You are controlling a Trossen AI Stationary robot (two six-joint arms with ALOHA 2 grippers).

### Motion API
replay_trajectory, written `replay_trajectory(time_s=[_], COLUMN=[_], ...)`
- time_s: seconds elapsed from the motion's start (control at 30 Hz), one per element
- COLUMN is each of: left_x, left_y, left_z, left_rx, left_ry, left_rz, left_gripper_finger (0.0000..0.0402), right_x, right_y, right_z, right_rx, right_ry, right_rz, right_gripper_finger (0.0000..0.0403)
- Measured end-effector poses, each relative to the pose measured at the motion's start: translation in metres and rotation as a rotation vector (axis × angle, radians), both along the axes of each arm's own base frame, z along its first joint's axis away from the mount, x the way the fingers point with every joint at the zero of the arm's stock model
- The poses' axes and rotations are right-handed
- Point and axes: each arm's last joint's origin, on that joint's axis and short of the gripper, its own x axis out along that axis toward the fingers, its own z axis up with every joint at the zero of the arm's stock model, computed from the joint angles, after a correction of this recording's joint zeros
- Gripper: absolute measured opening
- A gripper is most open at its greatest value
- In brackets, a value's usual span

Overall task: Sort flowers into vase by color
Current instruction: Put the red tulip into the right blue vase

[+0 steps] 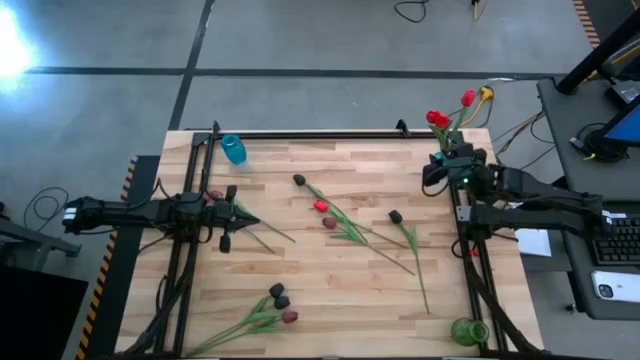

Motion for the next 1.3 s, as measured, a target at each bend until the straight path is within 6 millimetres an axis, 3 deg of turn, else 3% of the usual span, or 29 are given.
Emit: replay_trajectory(time_s=[0.1,0.23,0.37,0.57,0.93,1.1,1.3], left_x=[0.0,0.0,0.0,0.0,0.0,0.0,0.0], left_y=[0.0,0.0,0.0,0.0,0.0,0.0,0.0], left_z=[0.0,0.0,0.0,0.0,0.0,0.0,0.0], left_rx=[0.0,0.0,0.0,0.0,0.0,0.0,0.0], left_ry=[0.0,0.0,0.0,0.0,-0.001,0.0,0.0], left_rz=[0.0,0.0,0.0,0.0,0.0,0.0,0.0], left_gripper_finger=[0.0,0.0,0.0,0.0,0.0,0.0,0.0], right_x=[-0.004,0.006,0.034,0.069,0.102,0.116,0.145], right_y=[0.004,0.009,0.013,0.03,0.069,0.091,0.111], right_z=[0.015,0.021,0.008,-0.008,-0.036,-0.046,-0.063], right_rx=[0.044,0.154,0.228,0.095,0.012,-0.121,-0.18], right_ry=[-0.057,-0.133,-0.143,-0.116,0.035,0.098,0.034], right_rz=[0.107,0.344,0.552,0.691,0.691,0.692,0.72], right_gripper_finger=[0.0201,0.0201,0.0201,0.0201,0.0201,0.0201,0.0201])
